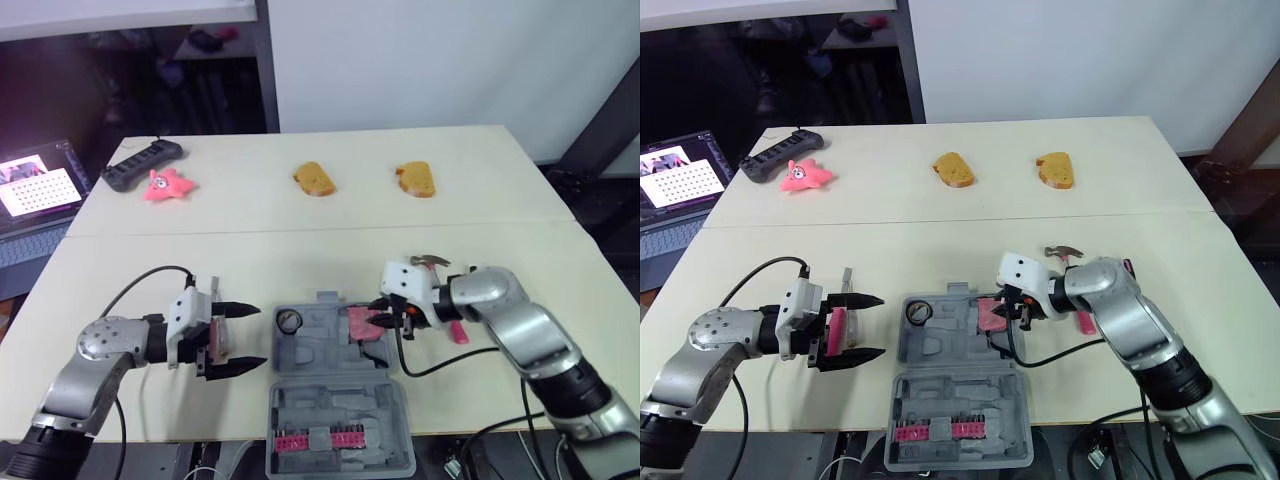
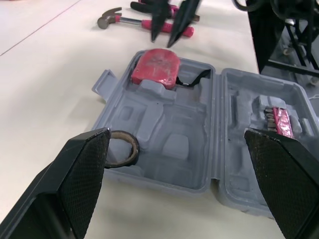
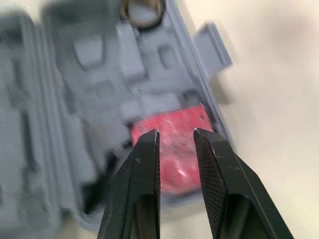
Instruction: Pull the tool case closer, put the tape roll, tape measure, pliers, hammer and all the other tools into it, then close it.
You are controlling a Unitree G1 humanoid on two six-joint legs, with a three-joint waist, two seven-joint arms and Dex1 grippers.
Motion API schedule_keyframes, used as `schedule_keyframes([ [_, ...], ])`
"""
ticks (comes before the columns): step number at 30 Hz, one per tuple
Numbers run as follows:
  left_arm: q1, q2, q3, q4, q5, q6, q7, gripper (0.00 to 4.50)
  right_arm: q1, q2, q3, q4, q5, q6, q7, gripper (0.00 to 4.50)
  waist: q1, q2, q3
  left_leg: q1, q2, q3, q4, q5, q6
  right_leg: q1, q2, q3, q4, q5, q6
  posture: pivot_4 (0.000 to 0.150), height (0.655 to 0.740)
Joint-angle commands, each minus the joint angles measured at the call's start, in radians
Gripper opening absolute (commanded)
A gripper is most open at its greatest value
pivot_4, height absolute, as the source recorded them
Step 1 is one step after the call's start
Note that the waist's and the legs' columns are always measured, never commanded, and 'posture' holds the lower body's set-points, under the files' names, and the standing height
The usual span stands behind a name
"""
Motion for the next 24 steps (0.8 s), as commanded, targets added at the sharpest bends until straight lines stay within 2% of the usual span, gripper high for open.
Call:
schedule_keyframes([
  [1, 0.007, -0.002, 0.014, -0.028, -0.01, -0.005, 0.009, 4.5, 0.049, 0.045, -0.061, -0.026, 0.036, -0.051, -0.089, 1.15, -0.002, 0.0, 0.0, 0.0, 0.0, 0.0, 0.0, 0.0, 0.0, 0.0, 0.0, 0.0, 0.0, 0.0, 0.0, 0.15, 0.74],
  [4, 0.007, -0.003, 0.012, -0.029, -0.011, -0.004, 0.011, 4.5, 0.064, 0.073, -0.057, 0.006, 0.033, -0.081, -0.141, 1.15, -0.002, 0.0, 0.0, 0.0, 0.0, 0.0, 0.0, 0.0, 0.0, 0.0, 0.0, 0.0, 0.0, 0.001, -0.001, 0.15, 0.74],
  [15, 0.005, 0.003, 0.014, -0.032, -0.013, -0.005, 0.011, 4.5, 0.112, 0.053, 0.019, 0.133, 0.004, -0.091, -0.204, 1.15, -0.001, 0.0, -0.001, 0.0, 0.0, 0.0, 0.0, 0.0, 0.0, 0.0, 0.0, 0.0, 0.001, 0.001, -0.001, 0.15, 0.74],
  [21, 0.007, 0.006, 0.018, -0.034, -0.014, -0.003, 0.012, 4.5, 0.121, 0.063, 0.066, 0.228, -0.006, 0.025, -0.253, 1.15, 0.001, -0.003, -0.005, 0.004, 0.0, 0.0, 0.0, -0.001, 0.002, 0.004, 0.0, 0.0, 0.0, 0.001, -0.001, 0.15, 0.74],
  [24, 0.005, 0.009, 0.021, -0.033, -0.015, -0.003, 0.011, 4.5, 0.125, 0.05, 0.093, 0.248, -0.006, 0.1, -0.257, 1.15, 0.003, -0.005, -0.011, 0.016, 0.0, -0.001, -0.003, -0.003, 0.006, 0.017, 0.001, -0.001, -0.003, 0.0, -0.001, 0.15, 0.74],
])
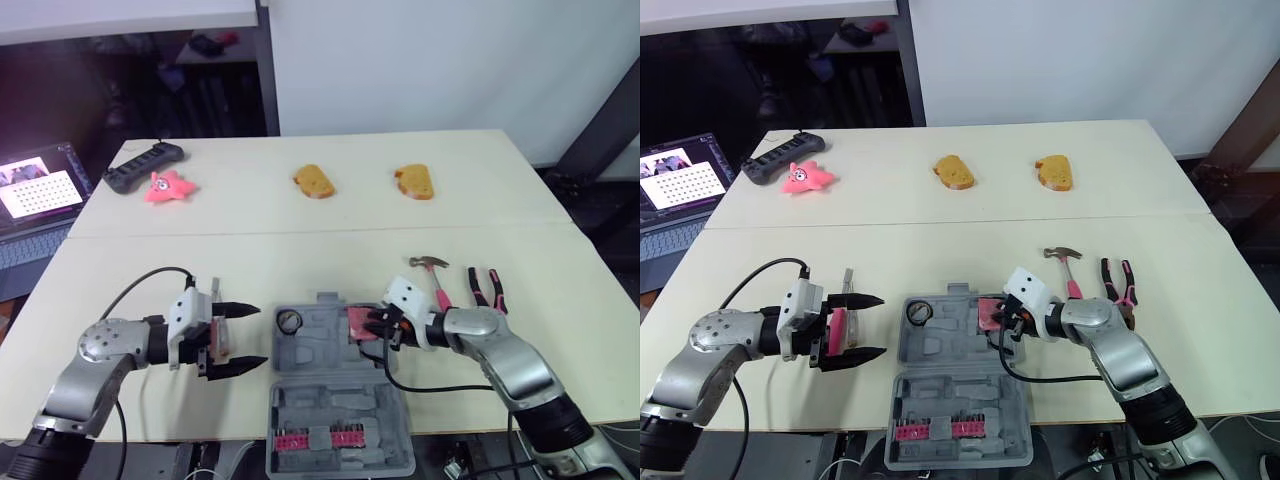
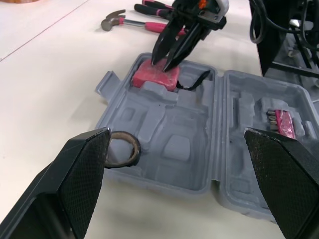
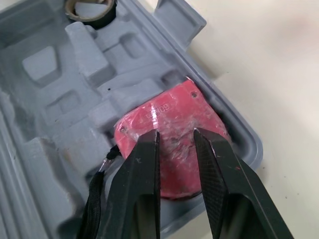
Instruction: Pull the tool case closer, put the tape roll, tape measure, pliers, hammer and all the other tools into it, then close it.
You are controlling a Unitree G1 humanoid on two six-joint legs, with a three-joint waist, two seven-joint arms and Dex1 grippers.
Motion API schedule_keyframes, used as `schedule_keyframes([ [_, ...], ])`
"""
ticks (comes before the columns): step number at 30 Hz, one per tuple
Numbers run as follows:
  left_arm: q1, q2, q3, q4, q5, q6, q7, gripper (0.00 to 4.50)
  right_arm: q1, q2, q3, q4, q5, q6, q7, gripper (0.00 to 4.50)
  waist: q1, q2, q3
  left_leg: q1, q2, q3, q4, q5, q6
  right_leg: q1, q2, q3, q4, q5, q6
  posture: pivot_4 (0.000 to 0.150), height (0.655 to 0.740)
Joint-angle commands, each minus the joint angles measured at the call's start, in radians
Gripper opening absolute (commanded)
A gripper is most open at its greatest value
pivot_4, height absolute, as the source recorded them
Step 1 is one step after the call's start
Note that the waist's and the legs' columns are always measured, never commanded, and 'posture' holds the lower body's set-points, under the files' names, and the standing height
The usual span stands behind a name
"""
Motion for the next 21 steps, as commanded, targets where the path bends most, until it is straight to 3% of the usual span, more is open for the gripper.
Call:
schedule_keyframes([
  [1, -0.002, 0.012, 0.022, -0.029, -0.014, -0.003, -0.004, 4.5, 0.043, -0.025, 0.06, 0.09, -0.028, 0.122, -0.015, 1.15, 0.002, -0.002, -0.006, 0.001, 0.0, 0.0, 0.0, -0.001, 0.001, 0.002, 0.0, 0.0, 0.0, 0.0, 0.0, 0.15, 0.74],
  [9, 0.001, 0.017, 0.024, -0.03, -0.015, -0.004, -0.004, 4.5, 0.026, 0.002, 0.06, 0.058, -0.001, 0.147, -0.031, 1.15, 0.012, -0.009, -0.022, 0.003, 0.0, -0.001, 0.0, -0.001, 0.002, 0.004, 0.0, 0.0, -0.001, -0.001, 0.001, 0.15, 0.74],
  [13, 0.004, 0.023, 0.032, -0.026, -0.013, -0.008, -0.003, 4.5, 0.012, 0.013, -0.047, -0.096, 0.09, 0.02, 0.008, 1.15, 0.017, -0.008, -0.02, 0.002, 0.0, -0.001, 0.0, -0.001, 0.002, 0.003, 0.0, 0.0, -0.001, -0.001, 0.001, 0.15, 0.74],
  [17, 0.006, 0.026, 0.039, -0.026, -0.013, -0.008, 0.003, 4.5, -0.021, -0.008, -0.158, -0.218, 0.193, 0.058, 0.021, 1.15, 0.015, 0.001, -0.014, -0.001, 0.0, 0.0, 0.0, -0.001, 0.002, -0.001, 0.0, 0.0, 0.0, -0.001, 0.001, 0.15, 0.74],
  [21, 0.014, 0.028, 0.042, -0.03, -0.013, -0.008, 0.008, 4.5, -0.006, -0.075, -0.207, -0.285, 0.246, 0.087, 0.05, 1.15, 0.02, 0.001, -0.014, -0.001, 0.0, 0.0, 0.0, -0.001, 0.002, -0.001, 0.0, 0.0, 0.0, -0.001, 0.001, 0.15, 0.74],
])
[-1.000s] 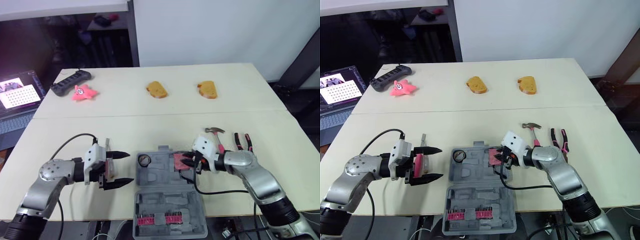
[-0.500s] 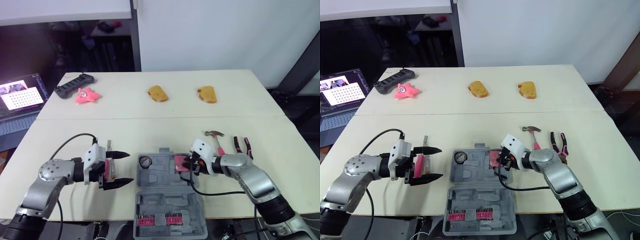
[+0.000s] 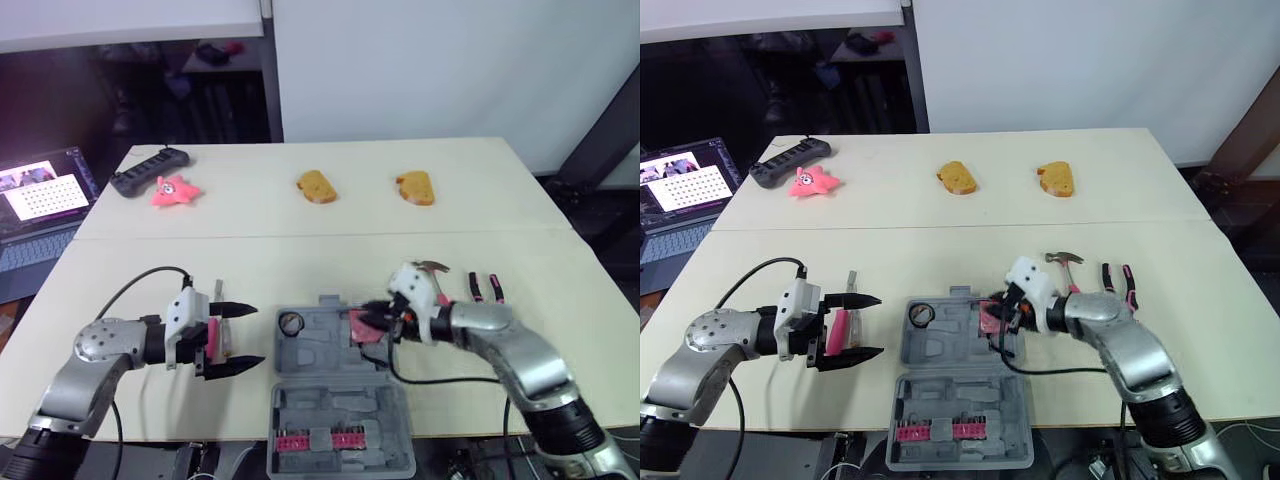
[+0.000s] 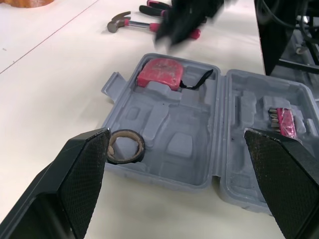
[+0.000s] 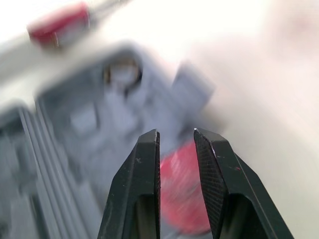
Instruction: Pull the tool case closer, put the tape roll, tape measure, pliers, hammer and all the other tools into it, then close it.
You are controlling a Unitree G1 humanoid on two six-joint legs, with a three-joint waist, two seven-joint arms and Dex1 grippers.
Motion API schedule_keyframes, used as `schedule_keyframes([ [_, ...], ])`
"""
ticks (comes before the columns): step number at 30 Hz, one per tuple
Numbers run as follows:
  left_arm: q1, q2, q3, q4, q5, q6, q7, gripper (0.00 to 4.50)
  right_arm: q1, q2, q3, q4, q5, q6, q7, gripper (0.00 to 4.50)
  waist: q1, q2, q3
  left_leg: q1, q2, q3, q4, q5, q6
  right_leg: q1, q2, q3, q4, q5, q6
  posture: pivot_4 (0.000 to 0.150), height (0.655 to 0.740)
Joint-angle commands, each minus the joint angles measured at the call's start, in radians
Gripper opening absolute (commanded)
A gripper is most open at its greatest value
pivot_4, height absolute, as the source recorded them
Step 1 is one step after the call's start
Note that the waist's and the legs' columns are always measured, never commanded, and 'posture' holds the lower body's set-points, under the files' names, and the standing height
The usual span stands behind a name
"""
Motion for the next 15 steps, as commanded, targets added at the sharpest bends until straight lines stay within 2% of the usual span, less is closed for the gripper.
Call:
schedule_keyframes([
  [1, 0.008, 0.013, 0.038, -0.027, -0.013, -0.008, 0.005, 4.5, 0.03, -0.058, -0.063, -0.078, 0.068, 0.014, 0.039, 1.15, 0.003, 0.0, 0.0, 0.0, 0.0, 0.0, 0.0, 0.0, 0.0, 0.0, 0.0, 0.0, 0.0, 0.0, 0.0, 0.15, 0.74],
  [9, 0.026, 0.022, 0.08, -0.012, -0.017, 0.001, 0.024, 4.5, 0.176, -0.164, -0.225, -0.111, 0.141, -0.018, 0.065, 1.15, 0.004, 0.0, 0.001, 0.0, 0.0, 0.001, 0.0, 0.0, 0.0, 0.0, -0.001, 0.0, -0.001, 0.0, 0.0, 0.15, 0.74],
  [12, 0.083, 0.042, 0.145, 0.007, -0.022, 0.0, 0.038, 4.5, 0.336, -0.205, -0.38, -0.125, 0.151, -0.036, 0.089, 1.15, 0.005, 0.0, 0.002, -0.001, 0.0, 0.001, 0.0, -0.001, 0.001, 0.0, -0.001, 0.0, -0.001, 0.0, 0.0, 0.15, 0.74],
  [13, 0.118, 0.058, 0.2, 0.053, -0.018, -0.009, 0.044, 4.5, 0.426, -0.214, -0.472, -0.134, 0.151, -0.04, 0.109, 1.15, 0.007, 0.0, 0.002, -0.001, 0.0, 0.001, 0.0, -0.001, 0.002, 0.0, -0.001, 0.0, -0.001, 0.0, 0.001, 0.15, 0.74],
  [14, 0.15, 0.078, 0.253, 0.116, -0.007, -0.029, 0.049, 4.5, 0.514, -0.214, -0.559, -0.14, 0.15, -0.052, 0.132, 1.67, 0.007, 0.0, 0.002, -0.001, 0.0, 0.001, -0.001, -0.001, 0.003, 0.0, -0.001, 0.0, -0.003, -0.001, 0.001, 0.15, 0.74],
  [15, 0.173, 0.091, 0.288, 0.158, 0.0, -0.043, 0.052, 4.5, 0.576, -0.212, -0.617, -0.146, 0.152, -0.063, 0.147, 1.8, 0.007, 0.001, 0.002, -0.001, 0.0, 0.001, 0.0, -0.002, 0.003, 0.001, -0.001, 0.0, -0.003, -0.001, 0.001, 0.15, 0.74],
])
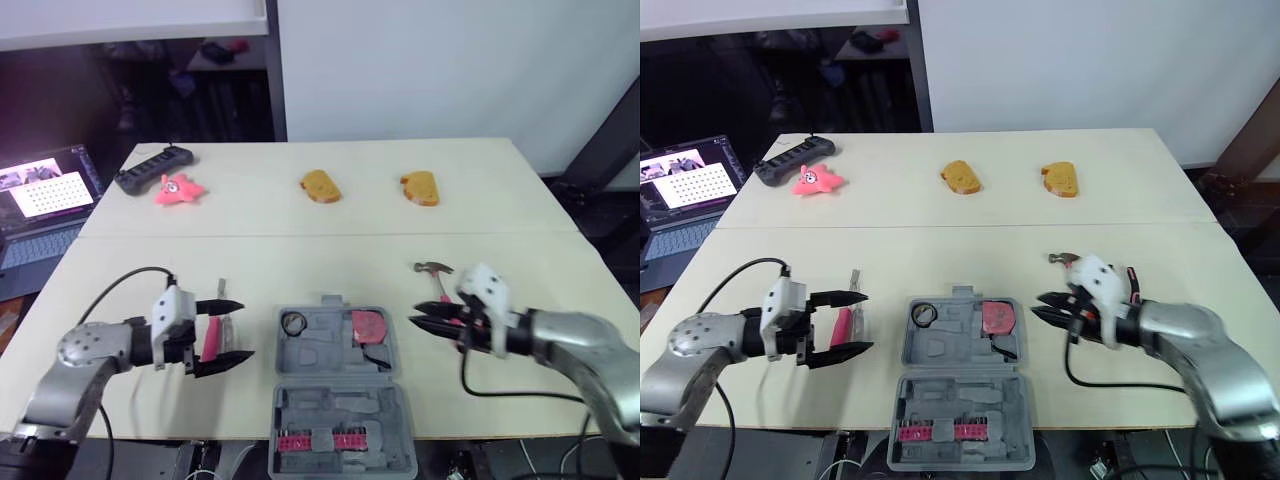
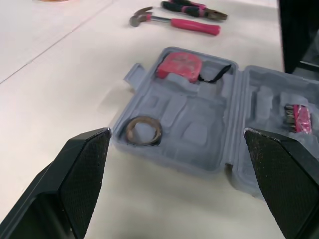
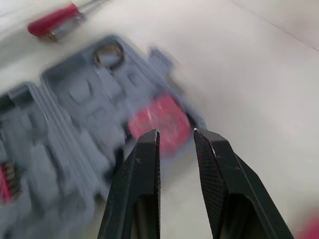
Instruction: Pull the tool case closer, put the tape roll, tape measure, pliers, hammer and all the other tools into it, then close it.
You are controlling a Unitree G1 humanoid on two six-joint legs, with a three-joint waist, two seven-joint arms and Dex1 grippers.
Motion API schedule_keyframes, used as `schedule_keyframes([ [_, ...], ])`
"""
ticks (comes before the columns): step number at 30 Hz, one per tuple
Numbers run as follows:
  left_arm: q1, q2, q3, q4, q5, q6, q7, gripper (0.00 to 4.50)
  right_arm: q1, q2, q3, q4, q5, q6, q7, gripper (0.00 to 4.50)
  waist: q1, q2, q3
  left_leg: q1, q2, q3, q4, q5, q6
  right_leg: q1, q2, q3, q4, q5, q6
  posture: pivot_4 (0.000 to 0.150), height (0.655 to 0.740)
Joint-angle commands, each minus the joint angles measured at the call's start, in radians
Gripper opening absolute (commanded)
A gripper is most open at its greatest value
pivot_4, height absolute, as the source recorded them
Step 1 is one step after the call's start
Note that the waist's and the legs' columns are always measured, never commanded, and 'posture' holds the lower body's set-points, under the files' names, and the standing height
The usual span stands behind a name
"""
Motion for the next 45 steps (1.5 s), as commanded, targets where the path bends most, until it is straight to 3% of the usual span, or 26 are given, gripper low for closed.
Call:
schedule_keyframes([
  [1, 0.061, 0.062, 0.17, 0.176, 0.028, -0.066, 0.023, 4.5, 0.188, 0.005, -0.248, -0.029, 0.003, -0.06, 0.062, 2.22, 0.0, 0.001, 0.0, 0.0, 0.0, 0.0, 0.0, 0.0, 0.0, 0.0, 0.0, 0.0, 0.0, 0.0, 0.0, 0.15, 0.74],
  [5, 0.075, 0.126, 0.274, 0.439, 0.061, -0.164, 0.027, 4.5, 0.345, 0.07, -0.421, 0.051, -0.006, -0.174, 0.07, 4.16, -0.002, -0.001, 0.001, 0.001, 0.002, 0.002, -0.001, -0.001, 0.001, 0.002, 0.001, -0.002, -0.005, 0.0, 0.001, 0.15, 0.74],
  [6, 0.075, 0.14, 0.289, 0.506, 0.068, -0.193, 0.017, 4.5, 0.373, 0.085, -0.451, 0.073, -0.005, -0.198, 0.075, 4.45, -0.002, -0.001, 0.001, 0.001, 0.002, 0.002, 0.0, -0.001, 0.001, 0.003, 0.001, -0.002, -0.006, -0.002, 0.0, 0.15, 0.74],
  [13, 0.017, 0.191, 0.298, 0.738, 0.088, -0.279, -0.033, 4.5, 0.437, 0.104, -0.497, 0.18, -0.017, -0.302, 0.079, 4.45, -0.001, -0.001, 0.001, 0.001, 0.002, 0.002, -0.001, -0.001, 0.0, 0.004, 0.0, -0.001, -0.008, 0.0, 0.0, 0.15, 0.74],
  [22, -0.066, 0.153, 0.231, 0.7, 0.089, -0.262, -0.053, 4.5, 0.437, 0.138, -0.449, 0.108, 0.013, -0.286, 0.01, 4.45, -0.001, 0.0, 0.002, 0.001, 0.002, 0.001, -0.001, -0.001, 0.0, 0.003, 0.0, -0.001, -0.007, 0.0, 0.001, 0.15, 0.74],
  [27, -0.068, 0.098, 0.161, 0.544, 0.074, -0.229, -0.067, 4.5, 0.413, 0.209, -0.394, -0.004, 0.002, -0.21, -0.145, 4.45, -0.002, 0.0, 0.002, 0.001, 0.002, 0.001, -0.001, -0.001, 0.0, 0.003, 0.0, -0.001, -0.007, 0.0, 0.001, 0.15, 0.74],
  [34, -0.02, -0.007, 0.03, 0.152, 0.029, -0.102, -0.053, 4.5, 0.26, 0.326, -0.234, -0.152, -0.041, 0.09, -0.512, 4.45, -0.002, 0.0, 0.002, 0.0, 0.002, 0.001, -0.001, -0.001, 0.0, 0.002, 0.0, 0.0, -0.007, 0.0, 0.0, 0.15, 0.74],
  [39, -0.019, -0.051, -0.065, -0.052, 0.013, -0.033, -0.037, 4.5, 0.089, 0.398, -0.162, -0.117, -0.098, 0.23, -0.712, 4.45, -0.002, 0.002, 0.002, 0.0, 0.001, 0.001, -0.001, -0.001, 0.0, 0.002, 0.0, 0.001, -0.007, 0.0, 0.0, 0.15, 0.74],
  [45, -0.004, -0.048, -0.115, -0.174, 0.012, -0.014, -0.048, 4.5, -0.069, 0.442, -0.122, -0.023, -0.122, 0.329, -0.816, 4.45, -0.003, 0.005, 0.004, 0.0, 0.001, 0.001, -0.001, -0.001, 0.0, 0.001, 0.0, 0.001, -0.006, 0.0, 0.0, 0.15, 0.74],
])
